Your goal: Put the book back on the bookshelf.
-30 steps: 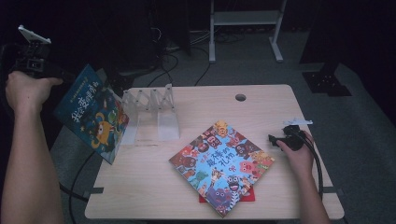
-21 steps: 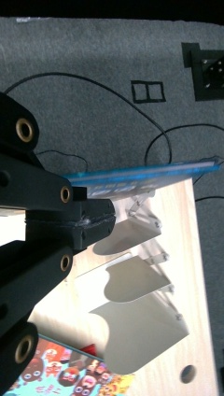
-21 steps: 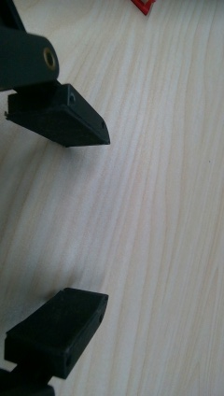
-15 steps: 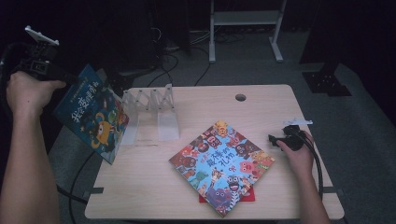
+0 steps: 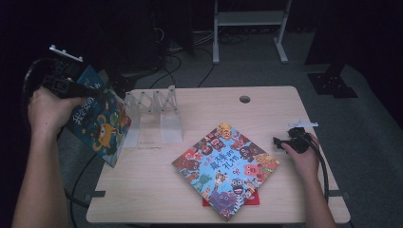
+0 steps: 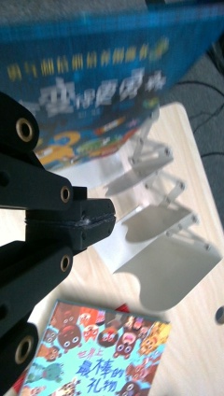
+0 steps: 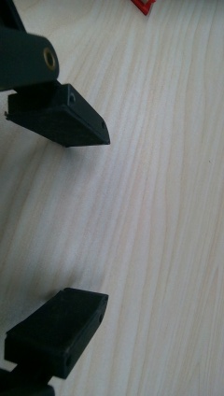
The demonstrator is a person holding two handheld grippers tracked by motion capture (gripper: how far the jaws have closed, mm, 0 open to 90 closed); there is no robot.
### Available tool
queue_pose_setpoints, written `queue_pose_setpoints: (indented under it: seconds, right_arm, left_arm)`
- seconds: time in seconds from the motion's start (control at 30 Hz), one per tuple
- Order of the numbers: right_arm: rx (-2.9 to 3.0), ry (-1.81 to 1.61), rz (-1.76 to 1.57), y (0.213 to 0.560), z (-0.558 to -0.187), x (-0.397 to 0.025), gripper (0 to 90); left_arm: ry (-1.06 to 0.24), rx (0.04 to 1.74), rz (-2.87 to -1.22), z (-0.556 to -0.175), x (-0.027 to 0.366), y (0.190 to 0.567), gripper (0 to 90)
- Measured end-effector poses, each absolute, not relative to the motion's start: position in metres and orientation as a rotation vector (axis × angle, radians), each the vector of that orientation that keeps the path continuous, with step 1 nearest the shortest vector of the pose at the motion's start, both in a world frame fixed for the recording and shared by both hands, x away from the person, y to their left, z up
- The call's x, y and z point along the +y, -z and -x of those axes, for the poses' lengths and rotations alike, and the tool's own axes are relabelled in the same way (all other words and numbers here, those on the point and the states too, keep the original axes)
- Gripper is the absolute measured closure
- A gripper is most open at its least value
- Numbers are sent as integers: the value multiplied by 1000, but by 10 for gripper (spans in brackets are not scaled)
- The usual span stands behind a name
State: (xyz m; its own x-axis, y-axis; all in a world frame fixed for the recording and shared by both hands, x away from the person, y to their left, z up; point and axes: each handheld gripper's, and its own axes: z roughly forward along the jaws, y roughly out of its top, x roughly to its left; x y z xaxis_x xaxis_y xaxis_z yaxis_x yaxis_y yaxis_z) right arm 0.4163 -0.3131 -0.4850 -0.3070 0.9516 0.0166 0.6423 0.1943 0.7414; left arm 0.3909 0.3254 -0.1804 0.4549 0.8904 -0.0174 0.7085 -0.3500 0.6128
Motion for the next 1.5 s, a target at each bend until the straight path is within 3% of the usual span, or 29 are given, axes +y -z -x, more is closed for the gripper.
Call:
queue_pose_setpoints:
  seconds: [0.67, 1.23, 1.5]
  right_arm:
    - [2025, -912, -1485, 485, -416, -313, 186]
    - [2026, -912, -1480, 485, -416, -313, 187]
    - [2027, -912, -1482, 485, -416, -313, 187]
  left_arm:
    - [-361, 1211, -2260, -369, 278, 263, 866]
    - [-293, 1162, -2261, -354, 254, 338, 699]
    - [-274, 1134, -2257, -346, 245, 370, 686]
